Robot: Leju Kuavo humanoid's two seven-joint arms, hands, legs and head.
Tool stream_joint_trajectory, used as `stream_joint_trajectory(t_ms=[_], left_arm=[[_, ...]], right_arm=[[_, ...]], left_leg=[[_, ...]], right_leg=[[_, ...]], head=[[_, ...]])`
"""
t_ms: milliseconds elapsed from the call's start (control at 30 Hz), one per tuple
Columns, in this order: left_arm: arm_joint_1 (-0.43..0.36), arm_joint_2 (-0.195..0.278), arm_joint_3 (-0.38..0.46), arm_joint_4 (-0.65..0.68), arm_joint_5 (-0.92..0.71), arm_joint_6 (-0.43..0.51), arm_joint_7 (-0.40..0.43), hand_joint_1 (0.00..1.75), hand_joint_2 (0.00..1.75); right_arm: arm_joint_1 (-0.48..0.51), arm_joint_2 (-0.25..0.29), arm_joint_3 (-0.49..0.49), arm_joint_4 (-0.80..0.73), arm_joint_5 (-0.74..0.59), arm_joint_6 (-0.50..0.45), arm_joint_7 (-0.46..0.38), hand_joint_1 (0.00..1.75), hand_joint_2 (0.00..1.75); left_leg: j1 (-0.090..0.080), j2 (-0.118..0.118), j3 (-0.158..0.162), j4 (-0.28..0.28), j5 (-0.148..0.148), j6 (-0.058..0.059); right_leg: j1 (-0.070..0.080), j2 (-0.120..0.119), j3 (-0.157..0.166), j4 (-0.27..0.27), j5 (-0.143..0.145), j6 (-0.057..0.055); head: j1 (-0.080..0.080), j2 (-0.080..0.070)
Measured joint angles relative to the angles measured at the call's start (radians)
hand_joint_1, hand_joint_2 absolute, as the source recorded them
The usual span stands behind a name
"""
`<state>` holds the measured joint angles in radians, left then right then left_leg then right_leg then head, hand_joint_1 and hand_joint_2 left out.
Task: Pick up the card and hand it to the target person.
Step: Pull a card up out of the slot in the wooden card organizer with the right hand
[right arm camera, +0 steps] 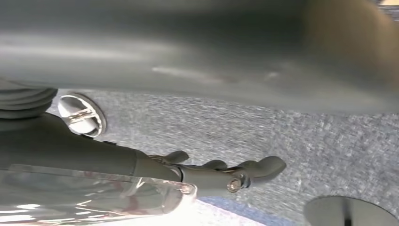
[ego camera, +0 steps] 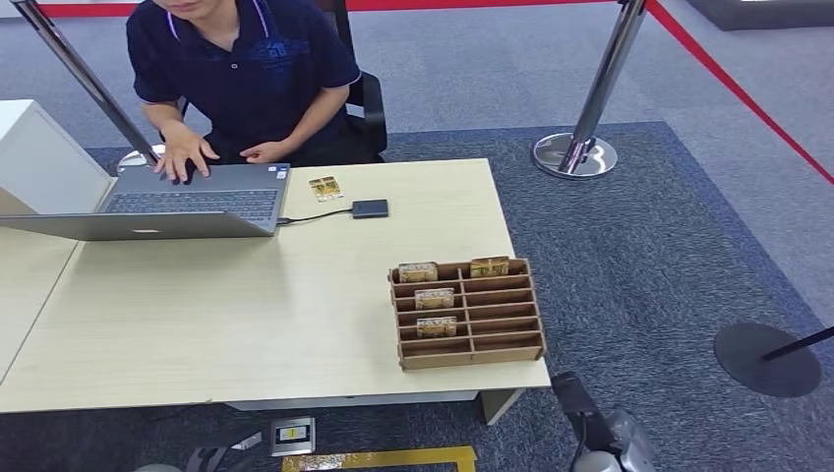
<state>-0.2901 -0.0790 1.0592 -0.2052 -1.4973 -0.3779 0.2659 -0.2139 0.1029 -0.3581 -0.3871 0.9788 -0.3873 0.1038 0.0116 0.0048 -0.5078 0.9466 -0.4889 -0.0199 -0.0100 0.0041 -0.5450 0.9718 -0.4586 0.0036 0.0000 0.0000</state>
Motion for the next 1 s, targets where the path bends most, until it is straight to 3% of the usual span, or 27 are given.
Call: stream_joint_trajectory(t_ms=[233, 533, 767, 1000], left_arm=[[0.002, 0.002, 0.002, 0.000, 0.009, 0.003, -0.001, 0.00, 0.00], [0.018, 0.007, 0.010, -0.002, 0.022, 0.009, -0.012, 0.00, 0.00], [0.018, 0.006, 0.006, -0.002, 0.021, 0.008, -0.014, 0.00, 0.00], [0.012, 0.002, -0.011, -0.001, 0.011, 0.008, -0.015, 0.00, 0.00]], right_arm=[[-0.023, 0.019, 0.002, -0.093, 0.004, -0.023, -0.057, 0.00, 0.00], [-0.007, 0.053, 0.088, -0.362, 0.027, 0.015, -0.053, 0.00, 0.00], [0.005, 0.052, 0.096, -0.400, 0.022, -0.007, -0.070, 0.00, 0.00], [0.058, 0.037, 0.131, -0.748, 0.012, -0.016, -0.078, 0.00, 0.00]], left_leg=[[0.000, 0.000, 0.000, 0.000, 0.000, 0.000], [0.000, 0.001, 0.000, 0.000, 0.000, 0.000], [0.000, 0.000, 0.001, 0.000, 0.000, 0.000], [-0.001, -0.001, -0.001, 0.001, 0.000, 0.000]], right_leg=[[0.000, 0.000, 0.000, 0.000, 0.000, 0.000], [0.000, 0.001, -0.001, 0.001, 0.000, 0.000], [0.000, 0.000, 0.001, 0.000, 0.000, 0.000], [-0.001, -0.001, -0.001, 0.001, 0.000, 0.000]], head=[[0.000, 0.000], [0.000, 0.000], [0.000, 0.000], [0.000, 0.000]])
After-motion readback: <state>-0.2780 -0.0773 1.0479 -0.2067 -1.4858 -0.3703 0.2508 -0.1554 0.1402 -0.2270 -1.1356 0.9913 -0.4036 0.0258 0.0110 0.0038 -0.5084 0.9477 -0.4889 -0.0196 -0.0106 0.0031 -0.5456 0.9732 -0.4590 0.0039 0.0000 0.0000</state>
